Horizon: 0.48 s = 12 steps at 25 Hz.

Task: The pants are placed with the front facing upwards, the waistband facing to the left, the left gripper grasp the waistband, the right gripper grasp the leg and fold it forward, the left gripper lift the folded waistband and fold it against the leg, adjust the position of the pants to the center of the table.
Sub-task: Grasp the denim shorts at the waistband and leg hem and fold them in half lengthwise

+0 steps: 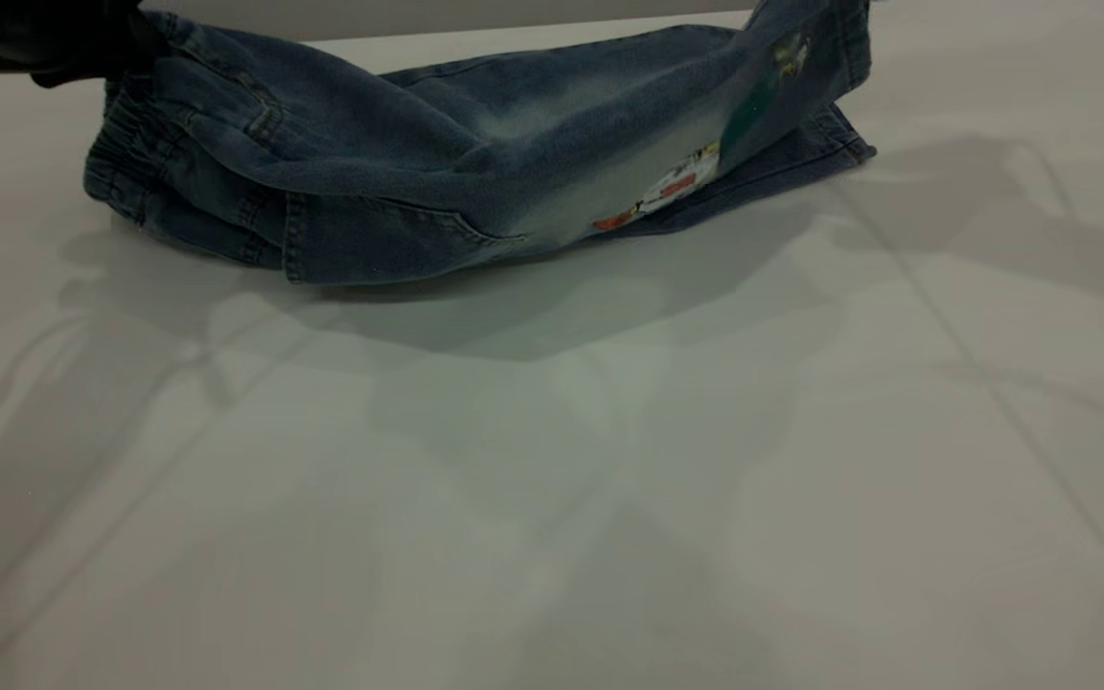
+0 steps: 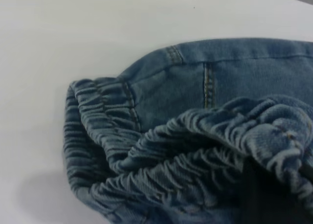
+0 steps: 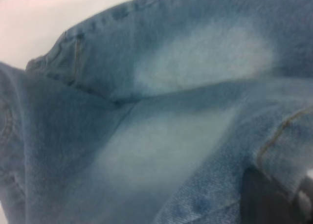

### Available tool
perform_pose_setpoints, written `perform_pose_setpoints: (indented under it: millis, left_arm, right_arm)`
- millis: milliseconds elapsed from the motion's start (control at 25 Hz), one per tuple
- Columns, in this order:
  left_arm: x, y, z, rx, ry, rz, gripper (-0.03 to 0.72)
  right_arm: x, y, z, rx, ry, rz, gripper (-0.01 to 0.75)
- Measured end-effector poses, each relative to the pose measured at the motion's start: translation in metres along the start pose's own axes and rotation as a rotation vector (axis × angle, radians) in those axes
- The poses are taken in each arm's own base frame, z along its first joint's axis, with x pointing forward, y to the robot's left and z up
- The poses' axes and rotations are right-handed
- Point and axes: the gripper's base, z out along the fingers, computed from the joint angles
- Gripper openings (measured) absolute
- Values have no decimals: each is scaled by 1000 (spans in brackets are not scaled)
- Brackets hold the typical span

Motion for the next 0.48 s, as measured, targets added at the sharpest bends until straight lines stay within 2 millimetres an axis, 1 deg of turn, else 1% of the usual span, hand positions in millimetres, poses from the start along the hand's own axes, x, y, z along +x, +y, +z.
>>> perform_pose_setpoints:
  millis: [200,480]
  left_arm:
    - [-7,-3,13,0,7,23,75]
    - [-24,-10,29,0,20,36,75]
  right_arm:
    - [-7,-8,15,-26,21,6,18]
    - [-20,-15,23,6,49,-6,18]
